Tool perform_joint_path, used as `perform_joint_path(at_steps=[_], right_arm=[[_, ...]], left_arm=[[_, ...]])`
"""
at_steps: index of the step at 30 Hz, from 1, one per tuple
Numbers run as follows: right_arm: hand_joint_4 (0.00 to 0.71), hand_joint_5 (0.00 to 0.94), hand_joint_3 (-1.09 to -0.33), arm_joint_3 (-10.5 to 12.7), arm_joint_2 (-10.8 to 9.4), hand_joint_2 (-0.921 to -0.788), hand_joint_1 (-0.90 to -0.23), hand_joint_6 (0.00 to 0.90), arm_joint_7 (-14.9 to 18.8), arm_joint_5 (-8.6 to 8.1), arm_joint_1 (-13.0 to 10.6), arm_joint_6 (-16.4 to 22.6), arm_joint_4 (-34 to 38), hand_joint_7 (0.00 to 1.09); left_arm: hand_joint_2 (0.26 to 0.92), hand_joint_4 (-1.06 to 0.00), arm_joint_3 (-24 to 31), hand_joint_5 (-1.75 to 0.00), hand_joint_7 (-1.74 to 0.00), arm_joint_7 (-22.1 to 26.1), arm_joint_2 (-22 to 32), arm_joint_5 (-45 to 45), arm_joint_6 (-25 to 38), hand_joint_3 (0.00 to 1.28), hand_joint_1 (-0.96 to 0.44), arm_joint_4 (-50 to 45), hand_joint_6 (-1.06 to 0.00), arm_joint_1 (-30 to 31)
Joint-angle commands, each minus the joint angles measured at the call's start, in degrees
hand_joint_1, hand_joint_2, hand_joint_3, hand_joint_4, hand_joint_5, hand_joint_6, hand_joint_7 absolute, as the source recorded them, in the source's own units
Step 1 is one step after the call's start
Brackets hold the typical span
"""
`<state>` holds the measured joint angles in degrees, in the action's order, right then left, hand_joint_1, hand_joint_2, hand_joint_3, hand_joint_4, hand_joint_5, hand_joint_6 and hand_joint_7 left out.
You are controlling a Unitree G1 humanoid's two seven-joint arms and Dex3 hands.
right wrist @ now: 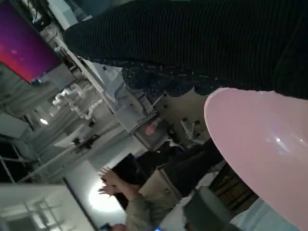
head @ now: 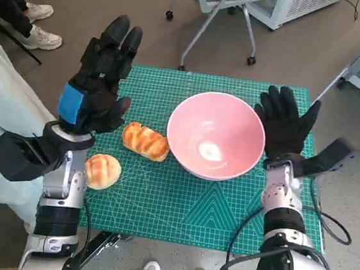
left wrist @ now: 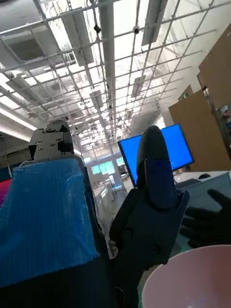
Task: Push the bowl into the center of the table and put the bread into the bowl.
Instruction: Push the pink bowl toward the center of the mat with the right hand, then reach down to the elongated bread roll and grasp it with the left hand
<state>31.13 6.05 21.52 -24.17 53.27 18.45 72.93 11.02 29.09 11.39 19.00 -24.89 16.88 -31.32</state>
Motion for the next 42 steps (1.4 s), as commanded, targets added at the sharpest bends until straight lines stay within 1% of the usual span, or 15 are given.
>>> perform_joint_path(at_steps=[1,2,5,8,10,11,13,15,19,21,25,31,34,37,42], right_arm=[[0.137,0.012,-0.831,-3.14,1.97,-0.921,-0.598,0.213,-1.62,4.35,-1.71,5.5,-0.87,0.18],[0.14,0.012,-0.821,-4.65,2.55,-0.921,-0.6,0.218,-2.53,6.31,-2.13,7.81,-1.44,0.18],[0.15,0.015,-0.811,-7.73,3.62,-0.921,-0.609,0.228,-4.23,10.41,-3.17,13.06,-3.02,0.19],[0.159,0.017,-0.808,-9.71,4.4,-0.921,-0.622,0.233,-3.65,12.6,-4.36,17.93,-5.27,0.19],[0.16,0.016,-0.803,-10.67,4.69,-0.921,-0.636,0.233,-2.07,13.15,-5.27,21.38,-7.58,0.19],[0.162,0.016,-0.798,-10.92,4.69,-0.921,-0.641,0.233,-1.44,13.04,-5.56,22.45,-8.47,0.19],[0.166,0.016,-0.791,-11.13,4.34,-0.921,-0.646,0.233,0.82,11.77,-6.17,24.1,-11.15,0.19],[0.169,0.016,-0.787,-11.12,3.62,-0.921,-0.647,0.232,3.63,9.58,-6.84,24.77,-14.26,0.19],[0.173,0.016,-0.781,-12.28,2.55,-0.921,-0.653,0.231,7.59,6.3,-9.11,24.29,-21.81,0.2],[0.175,0.015,-0.784,-13.38,2.39,-0.921,-0.656,0.225,8.86,5.58,-10.46,23.97,-25.64,0.19],[0.173,0.011,-0.793,-15.63,2.44,-0.921,-0.661,0.213,10.03,5.06,-13.39,22.71,-33.47,0.19],[0.17,0.008,-0.796,-18.5,2.44,-0.921,-0.665,0.213,10.19,5.19,-17.23,20.73,-43.37,0.2],[0.18,0.005,-0.791,-19.49,2.37,-0.921,-0.669,0.193,10.19,4.81,-18.38,19.41,-46.28,0.25],[0.19,0.003,-0.777,-20.37,2.36,-0.921,-0.676,0.145,10.41,4.42,-19.12,18.56,-48.1,0.35],[0.194,0.001,-0.766,-21.27,2.57,-0.921,-0.683,0.092,10.94,3.79,-19.51,17.54,-49.45,0.46]], left_arm=[[0.921,-0.05,-0.35,-0.01,-0.29,-0.65,0.51,-1.35,-1.09,0.52,-0.67,0.42,0.0,-0.47],[0.921,-0.05,-0.43,-0.01,-0.28,-0.75,0.55,-1.73,-1.32,0.52,-0.67,0.55,0.0,-0.51],[0.921,-0.05,-0.62,-0.01,-0.27,-0.99,0.75,-2.47,-1.68,0.53,-0.67,0.73,0.0,-0.69],[0.921,-0.05,-0.55,-0.01,-0.26,-1.06,1.27,-2.76,-1.58,0.54,-0.67,1.11,0.0,-1.23],[0.921,-0.05,-0.38,-0.01,-0.26,-0.97,1.74,-2.82,-1.33,0.54,-0.67,1.55,0.0,-1.88],[0.921,-0.05,-0.31,-0.01,-0.26,-0.92,1.89,-2.82,-1.24,0.54,-0.68,1.68,0.0,-2.11],[0.921,-0.05,-0.24,-0.01,-0.26,-0.88,2.24,-2.88,-1.08,0.52,-0.69,2.03,0.0,-2.69],[0.921,-0.05,-0.3,-0.01,-0.27,-0.83,2.53,-2.76,-0.8,0.51,-0.69,2.22,0.0,-3.23],[0.921,-0.06,-0.57,-0.01,-0.28,-0.63,2.87,-2.4,-0.12,0.47,-0.71,2.09,-0.01,-3.92],[0.921,-0.07,-0.74,-0.01,-0.29,-0.38,2.87,-2.23,0.05,0.46,-0.71,1.87,-0.01,-4.13],[0.921,-0.07,-1.29,-0.01,-0.3,-0.38,2.6,-2.37,0.6,0.45,-0.72,0.98,-0.02,-4.46],[0.921,-0.08,-3.11,-0.01,-0.32,-1.39,1.42,-3.65,0.52,0.44,-0.72,-0.74,-0.01,-4.68],[0.921,-0.09,-3.87,-0.01,-0.34,-1.53,0.78,-3.55,0.94,0.45,-0.72,-1.41,0.0,-4.81],[0.921,-0.09,-4.61,-0.01,-0.34,-1.32,0.23,-2.96,1.56,0.45,-0.71,-2.22,0.0,-4.89],[0.921,-0.09,-5.17,-0.01,-0.34,-1.12,0.08,-2.38,2.99,0.44,-0.69,-3.83,0.0,-4.95]])
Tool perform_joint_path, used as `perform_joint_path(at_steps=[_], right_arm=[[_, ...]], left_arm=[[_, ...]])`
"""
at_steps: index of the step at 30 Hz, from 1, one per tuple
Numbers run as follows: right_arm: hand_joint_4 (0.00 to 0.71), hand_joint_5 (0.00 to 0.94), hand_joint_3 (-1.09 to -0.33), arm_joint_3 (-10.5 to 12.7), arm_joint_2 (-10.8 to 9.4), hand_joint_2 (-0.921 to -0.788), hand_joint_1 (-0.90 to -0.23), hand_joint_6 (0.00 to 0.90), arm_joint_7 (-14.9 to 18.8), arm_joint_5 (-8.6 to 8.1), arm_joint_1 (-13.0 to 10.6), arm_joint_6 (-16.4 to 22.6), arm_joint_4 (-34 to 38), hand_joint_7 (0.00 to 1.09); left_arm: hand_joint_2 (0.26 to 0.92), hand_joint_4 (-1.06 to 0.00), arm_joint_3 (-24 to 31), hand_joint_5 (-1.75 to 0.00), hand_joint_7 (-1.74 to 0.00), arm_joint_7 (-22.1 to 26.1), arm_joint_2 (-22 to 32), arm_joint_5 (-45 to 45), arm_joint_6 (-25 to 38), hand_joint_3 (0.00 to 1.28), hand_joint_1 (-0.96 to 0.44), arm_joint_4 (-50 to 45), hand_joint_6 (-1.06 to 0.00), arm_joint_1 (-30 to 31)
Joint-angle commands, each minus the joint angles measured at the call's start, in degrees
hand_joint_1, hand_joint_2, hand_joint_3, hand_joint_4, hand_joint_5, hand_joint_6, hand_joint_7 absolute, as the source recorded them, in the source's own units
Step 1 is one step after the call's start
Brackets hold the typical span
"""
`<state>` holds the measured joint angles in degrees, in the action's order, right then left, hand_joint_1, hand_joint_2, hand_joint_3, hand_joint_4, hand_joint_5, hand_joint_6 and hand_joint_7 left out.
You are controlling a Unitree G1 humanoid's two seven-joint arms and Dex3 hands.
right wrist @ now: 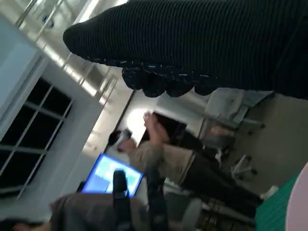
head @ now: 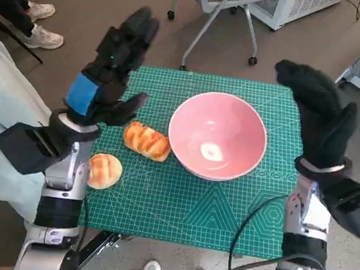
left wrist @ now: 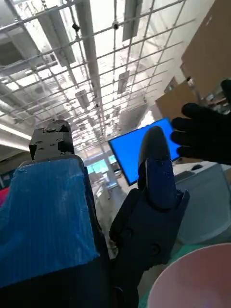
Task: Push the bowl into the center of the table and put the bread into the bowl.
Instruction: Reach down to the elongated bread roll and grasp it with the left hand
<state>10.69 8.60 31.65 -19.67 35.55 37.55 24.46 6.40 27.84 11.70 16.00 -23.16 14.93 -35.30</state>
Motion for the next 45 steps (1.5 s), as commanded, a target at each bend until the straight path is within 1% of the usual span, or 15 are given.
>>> perform_joint_path(at_steps=[1,6,14,22,27,29,30,31,32,33,34,37,39,41,45], right_arm=[[0.194,0.0,-0.762,-0.9,0.02,-0.921,-0.685,0.085,0.97,-0.95,-1.72,-1.76,-0.93,0.47],[0.19,0.0,-0.749,-1.03,0.02,-0.921,-0.689,0.052,1.38,-1.5,-1.45,-2.35,-0.46,0.53],[0.186,0.0,-0.74,-1.35,-0.23,-0.921,-0.686,0.042,1.43,-1.83,-1.56,-4.09,-1.13,0.55],[0.185,0.001,-0.741,-1.79,-0.32,-0.921,-0.682,0.041,0.77,-1.48,-2.0,-5.63,-2.75,0.57],[0.184,0.0,-0.743,-2.19,-0.37,-0.921,-0.678,0.035,0.24,-1.01,-2.58,-6.58,-3.96,0.57],[0.184,0.0,-0.743,-2.3,-0.3,-0.921,-0.677,0.033,0.07,-0.79,-2.89,-6.86,-4.53,0.58],[0.184,0.0,-0.743,-2.35,-0.26,-0.921,-0.677,0.033,-0.01,-0.68,-3.04,-7.0,-4.84,0.58],[0.184,0.0,-0.743,-2.32,-0.1,-0.921,-0.677,0.032,-0.02,-0.65,-3.18,-7.18,-5.1,0.58],[0.184,0.0,-0.744,-2.31,0.01,-0.921,-0.677,0.031,-0.05,-0.62,-3.29,-7.32,-5.32,0.58],[0.184,0.0,-0.744,-2.17,0.21,-0.921,-0.677,0.031,-0.03,-0.64,-3.33,-7.38,-5.3,0.58],[0.184,0.0,-0.743,-2.08,0.35,-0.921,-0.677,0.03,-0.03,-0.64,-3.38,-7.43,-5.35,0.58],[0.185,0.001,-0.743,-1.81,0.83,-0.921,-0.677,0.029,-0.1,-0.72,-3.47,-7.92,-5.61,0.59],[0.185,0.001,-0.742,-1.66,1.08,-0.921,-0.676,0.029,-0.11,-0.76,-3.51,-8.11,-5.64,0.59],[0.186,0.001,-0.742,-1.5,1.26,-0.921,-0.676,0.029,-0.18,-0.76,-3.53,-8.22,-5.61,0.59],[0.187,0.001,-0.742,-1.26,1.44,-0.921,-0.676,0.029,-0.53,-0.55,-3.61,-8.33,-5.59,0.59]], left_arm=[[0.921,-0.09,-0.53,-0.01,-0.34,0.25,-0.18,0.73,1.37,0.44,-0.69,-2.02,0.0,-1.0],[0.921,-0.09,-0.38,-0.01,-0.35,0.72,0.01,0.99,1.3,0.42,-0.69,-2.12,0.0,-1.06],[0.921,-0.09,-0.58,-0.01,-0.36,0.87,0.19,0.34,0.68,0.42,-0.69,-2.82,0.0,-0.54],[0.921,-0.09,-0.87,-0.01,-0.37,0.67,1.34,-1.52,0.27,0.42,-0.69,-4.12,0.0,0.37],[0.921,-0.1,-1.41,-0.01,-0.37,0.41,4.52,-6.39,-1.39,0.39,-0.68,-5.39,0.0,1.0],[0.921,-0.1,-1.67,-0.01,-0.38,-0.1,7.1,-10.45,-1.68,0.3,-0.63,-6.6,0.0,1.32],[0.906,-0.11,-1.77,-0.01,-0.39,-0.45,8.35,-12.43,-1.61,0.28,-0.6,-7.27,0.0,1.51],[0.894,-0.12,-1.84,-0.01,-0.4,-1.04,11.02,-16.7,0.15,0.22,-0.56,-9.15,0.0,1.96],[0.855,-0.13,-1.91,-0.02,-0.42,-1.48,12.88,-19.68,1.49,0.17,-0.5,-10.53,-0.01,2.3],[0.842,-0.13,-2.23,-0.02,-0.43,-1.13,15.84,-24.5,5.98,0.15,-0.48,-13.38,-0.02,2.84],[0.805,-0.15,-2.44,-0.02,-0.38,-0.81,17.82,-27.78,9.25,0.1,-0.4,-15.47,-0.05,3.25],[0.746,-0.17,-4.7,-0.01,-0.22,5.74,23.01,-37.33,27.8,0.04,-0.25,-24.1,-0.14,3.21],[0.713,-0.16,-6.06,0.0,-0.13,9.08,24.47,-40.32,35.4,0.02,-0.11,-26.56,-0.17,2.48],[0.703,-0.16,-7.04,0.0,-0.09,10.64,25.15,-42.28,38.44,0.01,-0.05,-27.41,-0.18,2.07],[0.698,-0.15,-9.03,0.0,-0.05,13.02,26.16,-44.09,40.28,0.01,0.05,-27.34,-0.22,1.56]])
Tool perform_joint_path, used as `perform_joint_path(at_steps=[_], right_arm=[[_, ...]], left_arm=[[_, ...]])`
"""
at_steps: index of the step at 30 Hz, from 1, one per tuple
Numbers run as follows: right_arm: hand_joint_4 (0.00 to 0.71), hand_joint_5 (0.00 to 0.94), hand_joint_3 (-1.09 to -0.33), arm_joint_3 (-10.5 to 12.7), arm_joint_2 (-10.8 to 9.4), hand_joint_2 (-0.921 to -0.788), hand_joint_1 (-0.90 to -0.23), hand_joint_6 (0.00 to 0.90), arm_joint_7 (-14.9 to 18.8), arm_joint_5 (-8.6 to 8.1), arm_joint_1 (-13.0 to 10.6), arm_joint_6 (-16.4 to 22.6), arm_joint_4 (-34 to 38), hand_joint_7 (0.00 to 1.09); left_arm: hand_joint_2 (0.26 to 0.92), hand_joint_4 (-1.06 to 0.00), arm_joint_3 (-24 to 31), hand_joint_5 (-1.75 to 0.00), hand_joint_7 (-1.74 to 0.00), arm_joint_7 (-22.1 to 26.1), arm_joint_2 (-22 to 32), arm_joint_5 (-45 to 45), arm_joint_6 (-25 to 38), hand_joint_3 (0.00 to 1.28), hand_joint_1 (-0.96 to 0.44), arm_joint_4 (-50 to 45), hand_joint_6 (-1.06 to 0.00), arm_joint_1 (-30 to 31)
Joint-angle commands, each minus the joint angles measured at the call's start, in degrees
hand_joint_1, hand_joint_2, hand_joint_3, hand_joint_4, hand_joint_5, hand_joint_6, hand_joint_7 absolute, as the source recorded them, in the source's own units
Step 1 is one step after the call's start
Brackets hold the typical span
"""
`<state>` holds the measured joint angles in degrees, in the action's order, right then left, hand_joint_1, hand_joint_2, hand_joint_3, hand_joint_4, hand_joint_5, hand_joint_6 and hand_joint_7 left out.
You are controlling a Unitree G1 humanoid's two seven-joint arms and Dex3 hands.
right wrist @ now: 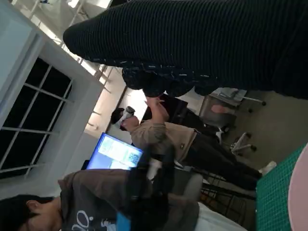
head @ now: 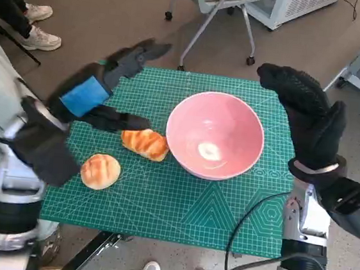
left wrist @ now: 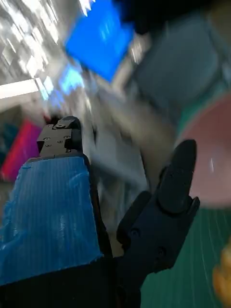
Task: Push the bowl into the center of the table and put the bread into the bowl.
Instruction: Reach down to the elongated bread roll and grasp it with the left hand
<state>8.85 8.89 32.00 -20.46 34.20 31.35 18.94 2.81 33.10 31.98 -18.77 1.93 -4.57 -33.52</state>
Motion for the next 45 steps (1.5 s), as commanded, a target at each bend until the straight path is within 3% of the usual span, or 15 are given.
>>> perform_joint_path(at_steps=[1,8,15,32,45], right_arm=[[0.187,0.002,-0.741,0.61,1.16,-0.921,-0.676,0.029,-0.94,0.28,-2.27,-2.14,-0.08,0.59],[0.189,0.002,-0.743,0.91,1.3,-0.921,-0.667,0.032,-1.67,1.05,-2.14,-1.66,0.35,0.59],[0.187,0.002,-0.76,0.76,1.24,-0.921,-0.662,0.033,-2.44,1.56,-2.04,-1.27,0.6,0.59],[0.19,0.002,-0.757,1.28,1.49,-0.921,-0.661,0.041,-2.05,0.79,-2.01,-0.53,2.57,0.58],[0.192,0.002,-0.773,1.57,1.89,-0.921,-0.655,0.054,-1.72,0.74,-1.97,0.22,3.49,0.56]], left_arm=[[0.698,-0.15,-5.79,0.0,-0.05,8.25,6.0,-9.51,15.85,0.01,0.06,-7.98,-0.22,-0.34],[0.703,-0.15,-9.21,0.0,-0.03,11.98,7.54,-9.49,17.86,0.01,0.11,-8.69,-0.22,-0.83],[0.703,-0.16,-13.34,0.0,-0.02,11.99,8.32,-12.89,18.29,0.01,0.11,-8.95,-0.22,-0.5],[0.681,-0.19,-21.44,-0.01,-0.02,8.59,6.44,-21.94,16.92,0.0,-0.24,-2.37,-0.28,-0.45],[0.682,-0.19,-26.42,0.0,-0.01,6.01,2.09,-25.85,15.14,0.0,-0.31,9.29,-0.29,-4.95]])
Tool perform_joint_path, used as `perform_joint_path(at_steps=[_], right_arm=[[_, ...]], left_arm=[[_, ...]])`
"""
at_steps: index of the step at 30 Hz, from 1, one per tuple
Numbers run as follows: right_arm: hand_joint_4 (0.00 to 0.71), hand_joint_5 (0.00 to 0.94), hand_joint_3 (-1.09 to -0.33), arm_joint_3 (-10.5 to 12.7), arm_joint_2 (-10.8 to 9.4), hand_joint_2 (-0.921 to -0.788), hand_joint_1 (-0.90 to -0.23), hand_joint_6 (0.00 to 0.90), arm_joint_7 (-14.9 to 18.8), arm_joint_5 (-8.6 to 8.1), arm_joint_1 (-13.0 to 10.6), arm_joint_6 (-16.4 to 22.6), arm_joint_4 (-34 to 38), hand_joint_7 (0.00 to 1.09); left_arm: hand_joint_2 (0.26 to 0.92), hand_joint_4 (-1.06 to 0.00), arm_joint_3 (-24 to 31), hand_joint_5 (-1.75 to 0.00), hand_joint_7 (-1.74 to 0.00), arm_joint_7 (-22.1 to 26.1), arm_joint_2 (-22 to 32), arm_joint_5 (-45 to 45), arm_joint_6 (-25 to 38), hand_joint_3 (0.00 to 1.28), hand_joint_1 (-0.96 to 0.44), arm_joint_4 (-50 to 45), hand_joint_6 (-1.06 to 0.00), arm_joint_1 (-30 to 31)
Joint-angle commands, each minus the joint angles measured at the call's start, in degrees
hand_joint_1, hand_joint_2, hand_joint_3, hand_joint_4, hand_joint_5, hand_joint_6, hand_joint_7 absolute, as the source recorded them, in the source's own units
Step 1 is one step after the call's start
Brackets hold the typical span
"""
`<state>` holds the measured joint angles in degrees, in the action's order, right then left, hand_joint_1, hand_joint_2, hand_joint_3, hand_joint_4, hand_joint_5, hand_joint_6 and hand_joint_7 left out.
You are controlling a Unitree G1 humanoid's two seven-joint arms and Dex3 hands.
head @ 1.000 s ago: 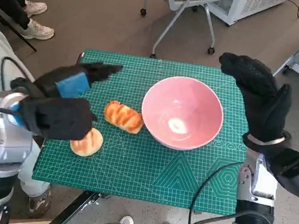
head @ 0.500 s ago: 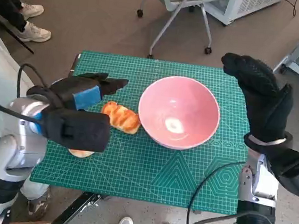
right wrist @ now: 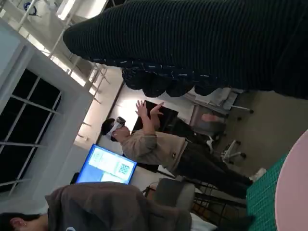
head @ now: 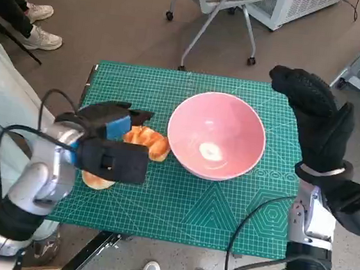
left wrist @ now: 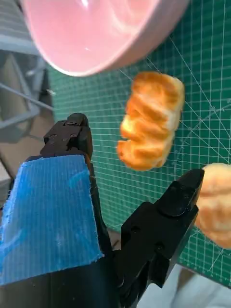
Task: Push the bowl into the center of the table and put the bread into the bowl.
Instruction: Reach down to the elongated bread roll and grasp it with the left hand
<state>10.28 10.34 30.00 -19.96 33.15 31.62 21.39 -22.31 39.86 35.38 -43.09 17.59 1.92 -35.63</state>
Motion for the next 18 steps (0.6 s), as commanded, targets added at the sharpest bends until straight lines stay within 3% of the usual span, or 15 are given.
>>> perform_joint_path(at_steps=[1,11,18], right_arm=[[0.192,0.002,-0.774,0.18,0.46,-0.921,-0.656,0.055,0.3,0.2,-0.91,-0.02,1.14,0.56],[0.194,0.002,-0.774,0.24,0.45,-0.921,-0.658,0.066,0.7,-0.32,-1.09,0.27,1.5,0.54],[0.194,0.002,-0.77,0.48,0.31,-0.921,-0.667,0.073,1.34,-1.13,-1.44,0.01,1.58,0.53]], left_arm=[[0.681,-0.19,-1.59,0.0,-0.01,-0.82,-1.73,-1.64,-0.48,0.0,-0.31,3.86,-0.29,-3.42],[0.696,-0.18,-1.79,0.0,-0.01,-2.75,-7.05,0.76,-0.84,0.01,-0.19,16.9,-0.3,-8.8],[0.716,-0.2,-2.72,-0.01,-0.01,-5.93,-9.61,2.16,-4.55,0.02,-0.09,26.23,-0.31,-11.67]])
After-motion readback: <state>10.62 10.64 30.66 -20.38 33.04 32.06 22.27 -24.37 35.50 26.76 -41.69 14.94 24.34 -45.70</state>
